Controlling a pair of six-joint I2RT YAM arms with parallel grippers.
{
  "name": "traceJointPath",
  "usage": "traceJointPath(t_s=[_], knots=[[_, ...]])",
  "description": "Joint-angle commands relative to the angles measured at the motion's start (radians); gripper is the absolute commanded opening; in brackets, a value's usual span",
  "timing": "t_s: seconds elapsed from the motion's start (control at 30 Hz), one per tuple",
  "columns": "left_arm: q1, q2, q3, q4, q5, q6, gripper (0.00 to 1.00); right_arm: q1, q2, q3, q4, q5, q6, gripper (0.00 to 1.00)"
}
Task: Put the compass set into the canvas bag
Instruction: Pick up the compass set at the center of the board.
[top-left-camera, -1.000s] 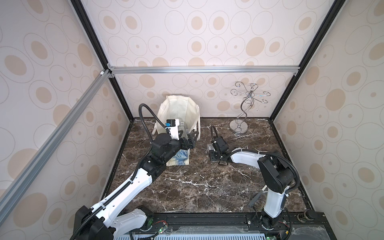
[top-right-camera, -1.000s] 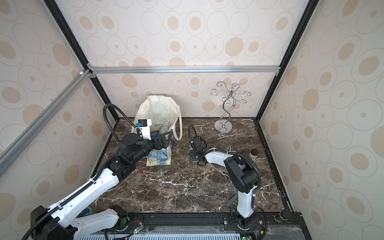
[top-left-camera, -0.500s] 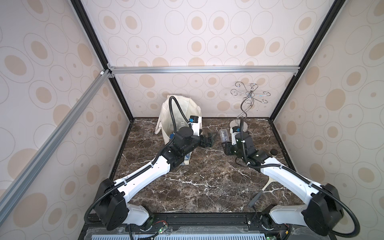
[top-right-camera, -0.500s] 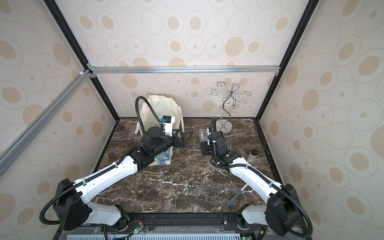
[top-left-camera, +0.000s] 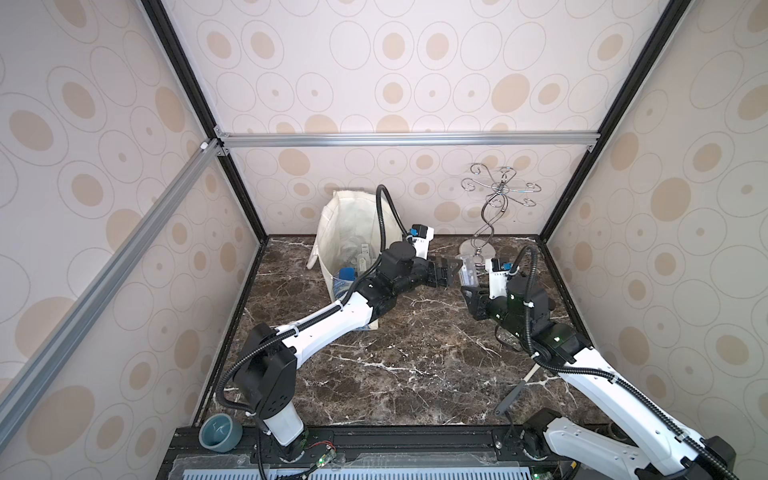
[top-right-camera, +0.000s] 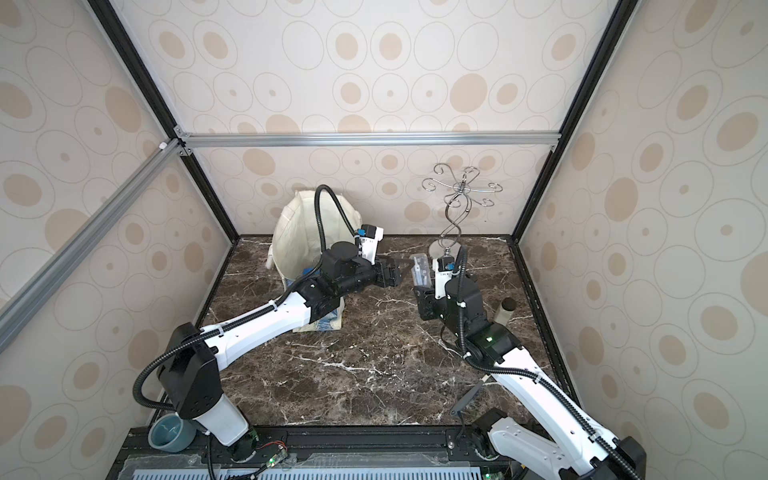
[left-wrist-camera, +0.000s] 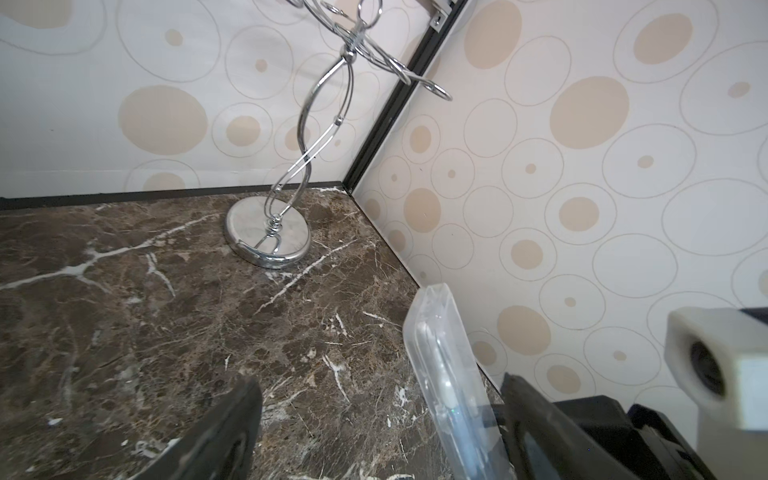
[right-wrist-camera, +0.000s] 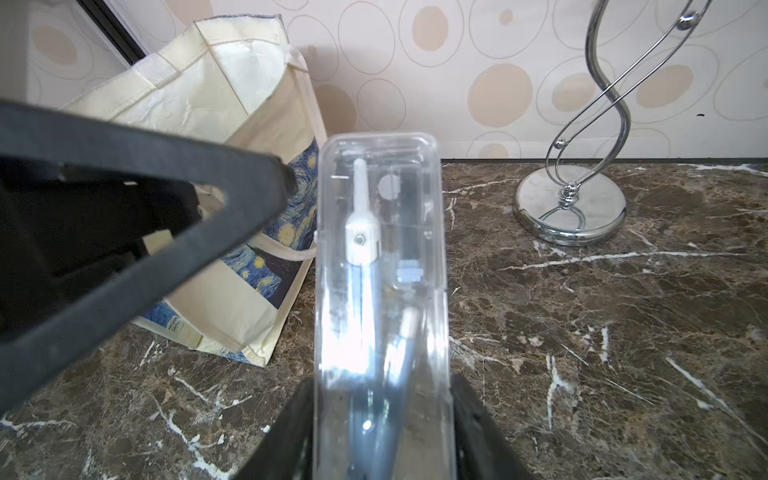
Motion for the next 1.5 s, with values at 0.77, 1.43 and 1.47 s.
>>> traceJointPath(t_s=[0.77,1.43,1.47], knots=[[-0.036,0.087,0.108,0.120,0.147,-0.061,0.21,-0.003,0.033,-0.010,0.083,-0.040,0.007,0.40],[0.001,0.002,0.239,-0.122,-0.097,0.186,0.16,-0.003,-0.016,-0.059,0.022,0.044,0.011,1.00],[0.013,-0.005,0.251,-0.136,-0.108,0.201,0.16,-0.003,-0.027,-0.070,0.022,0.063,0.017,1.00]])
